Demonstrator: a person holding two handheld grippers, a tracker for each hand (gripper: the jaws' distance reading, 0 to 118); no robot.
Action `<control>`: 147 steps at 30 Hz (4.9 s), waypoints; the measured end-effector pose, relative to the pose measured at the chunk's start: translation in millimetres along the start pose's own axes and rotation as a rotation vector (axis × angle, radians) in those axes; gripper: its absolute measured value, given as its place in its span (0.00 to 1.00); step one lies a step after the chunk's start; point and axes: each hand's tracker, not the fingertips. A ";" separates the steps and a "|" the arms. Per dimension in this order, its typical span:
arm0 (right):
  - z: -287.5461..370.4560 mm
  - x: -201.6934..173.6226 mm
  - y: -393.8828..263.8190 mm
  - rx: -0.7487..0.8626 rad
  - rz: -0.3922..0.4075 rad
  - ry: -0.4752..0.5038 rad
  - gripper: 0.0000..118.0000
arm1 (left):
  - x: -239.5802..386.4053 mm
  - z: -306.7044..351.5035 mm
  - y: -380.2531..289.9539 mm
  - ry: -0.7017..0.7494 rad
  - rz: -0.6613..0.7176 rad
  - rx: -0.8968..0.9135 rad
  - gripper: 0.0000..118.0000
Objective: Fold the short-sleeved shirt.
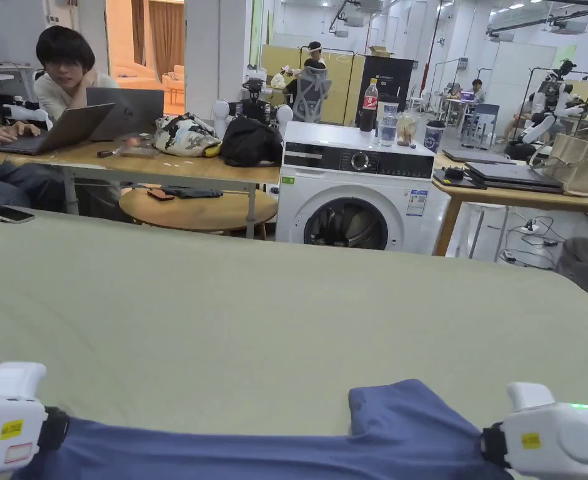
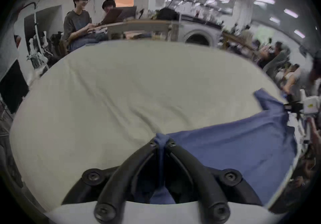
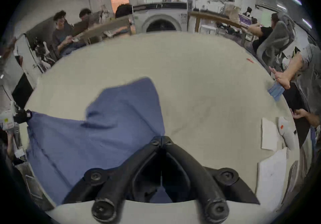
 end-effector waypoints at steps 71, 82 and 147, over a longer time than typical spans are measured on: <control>121.0 -100.2 -164.8 0.256 -0.036 0.167 0.00 | -70.2 33.7 -174.5 -0.463 0.941 0.071 0.04; 126.7 -89.9 -167.9 0.271 -0.084 0.172 0.00 | -0.8 150.3 -49.9 -0.201 0.339 0.285 0.04; 128.9 -79.2 -192.5 0.223 -0.179 0.228 0.00 | 119.9 104.8 -62.6 -0.376 0.138 0.178 0.06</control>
